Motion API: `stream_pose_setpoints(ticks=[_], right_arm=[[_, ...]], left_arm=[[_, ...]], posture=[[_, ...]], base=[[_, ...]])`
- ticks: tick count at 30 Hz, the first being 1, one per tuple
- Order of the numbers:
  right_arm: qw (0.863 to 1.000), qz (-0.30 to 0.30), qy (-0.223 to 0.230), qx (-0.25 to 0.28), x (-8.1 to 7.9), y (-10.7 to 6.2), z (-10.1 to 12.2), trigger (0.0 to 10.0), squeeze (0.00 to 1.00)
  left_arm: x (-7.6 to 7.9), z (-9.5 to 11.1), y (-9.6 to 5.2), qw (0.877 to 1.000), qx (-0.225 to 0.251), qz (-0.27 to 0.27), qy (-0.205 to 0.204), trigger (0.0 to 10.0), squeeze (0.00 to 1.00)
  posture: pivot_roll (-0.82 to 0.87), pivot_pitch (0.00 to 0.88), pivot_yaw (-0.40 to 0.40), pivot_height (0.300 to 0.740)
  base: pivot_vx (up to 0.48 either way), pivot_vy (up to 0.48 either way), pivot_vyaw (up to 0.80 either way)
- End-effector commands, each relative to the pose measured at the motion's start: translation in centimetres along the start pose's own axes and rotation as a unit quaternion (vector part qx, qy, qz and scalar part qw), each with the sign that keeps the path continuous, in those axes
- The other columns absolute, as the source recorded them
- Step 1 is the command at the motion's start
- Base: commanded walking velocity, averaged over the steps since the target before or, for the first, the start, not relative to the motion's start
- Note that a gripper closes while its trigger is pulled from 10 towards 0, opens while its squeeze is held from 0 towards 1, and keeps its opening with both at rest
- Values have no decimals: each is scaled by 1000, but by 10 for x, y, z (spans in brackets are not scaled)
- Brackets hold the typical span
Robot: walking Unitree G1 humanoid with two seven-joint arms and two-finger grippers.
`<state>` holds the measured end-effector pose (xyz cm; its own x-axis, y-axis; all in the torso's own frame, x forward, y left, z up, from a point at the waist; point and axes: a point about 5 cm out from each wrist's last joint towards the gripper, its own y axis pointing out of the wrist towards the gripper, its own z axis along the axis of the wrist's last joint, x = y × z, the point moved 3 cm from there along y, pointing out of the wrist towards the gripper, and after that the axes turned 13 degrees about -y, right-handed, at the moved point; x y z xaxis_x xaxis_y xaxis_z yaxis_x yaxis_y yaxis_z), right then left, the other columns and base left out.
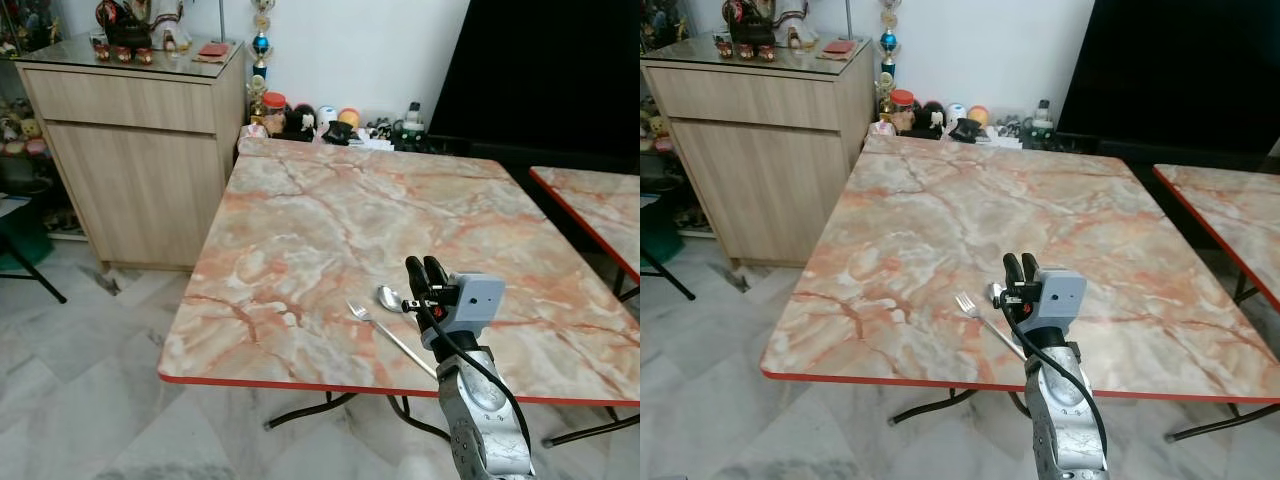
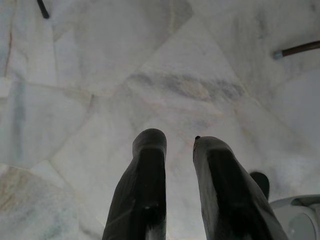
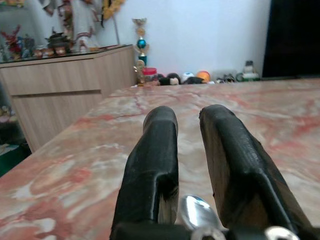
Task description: Setting the table
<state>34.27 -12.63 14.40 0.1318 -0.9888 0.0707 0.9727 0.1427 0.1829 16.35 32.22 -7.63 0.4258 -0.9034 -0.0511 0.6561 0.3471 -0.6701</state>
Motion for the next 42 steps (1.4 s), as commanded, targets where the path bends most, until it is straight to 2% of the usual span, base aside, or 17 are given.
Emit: stream_pose_setpoints(ticks=[1, 2, 6, 9, 11, 15, 23, 28, 33, 42], right_arm=[[999, -35, 15, -25, 17, -5, -12, 10000, 0], [999, -35, 15, -25, 17, -5, -12, 10000, 0], [992, -100, 58, -48, 37, -7, -21, 10000, 0], [987, -130, 67, -61, 45, -10, -26, 10000, 0], [976, -183, 81, -82, 61, -18, -35, 10000, 0], [970, -209, 73, -104, 70, -24, -42, 10000, 0], [976, -173, 53, -119, 70, -21, -45, 10000, 0], [979, -160, 53, -112, 63, -19, -43, 10000, 0], [983, -146, 41, -104, 57, -17, -40, 10000, 0], [987, -125, 42, -97, 55, -14, -38, 10000, 0]], left_arm=[[2, -5, -1, 1000, -9, -4, 7, 10000, 0], [2, -5, -1, 1000, -9, -4, 7, 10000, 0], [-1, -3, -1, 1000, -8, -5, 11, 10000, 0], [-3, -2, -1, 1000, -8, -5, 15, 10000, 0], [-4, -1, -1, 1000, -9, -7, 21, 10000, 0], [-4, -1, -1, 999, -11, -12, 29, 10000, 0], [-4, 1, -1, 999, -9, -15, 31, 10000, 0], [-6, -1, -2, 999, -12, -13, 31, 10000, 0], [-8, -1, -2, 999, -14, -13, 36, 10000, 0], [-2, 1, 0, 999, -13, -21, 42, 10000, 0]], posture=[[150, 15, -49, 740], [150, 15, -49, 740], [148, 29, -30, 740], [145, 34, -21, 740], [138, 44, -4, 740], [125, 52, 10, 740], [136, 51, 1, 740], [139, 33, 2, 740], [132, 20, 12, 740], [131, 2, 10, 740]], base=[[0, 0, 0], [0, 0, 0], [0, 0, 0], [0, 0, 0], [0, 0, 0], [0, 0, 0], [0, 0, 0], [0, 0, 0], [0, 0, 753], [0, 0, 800]])
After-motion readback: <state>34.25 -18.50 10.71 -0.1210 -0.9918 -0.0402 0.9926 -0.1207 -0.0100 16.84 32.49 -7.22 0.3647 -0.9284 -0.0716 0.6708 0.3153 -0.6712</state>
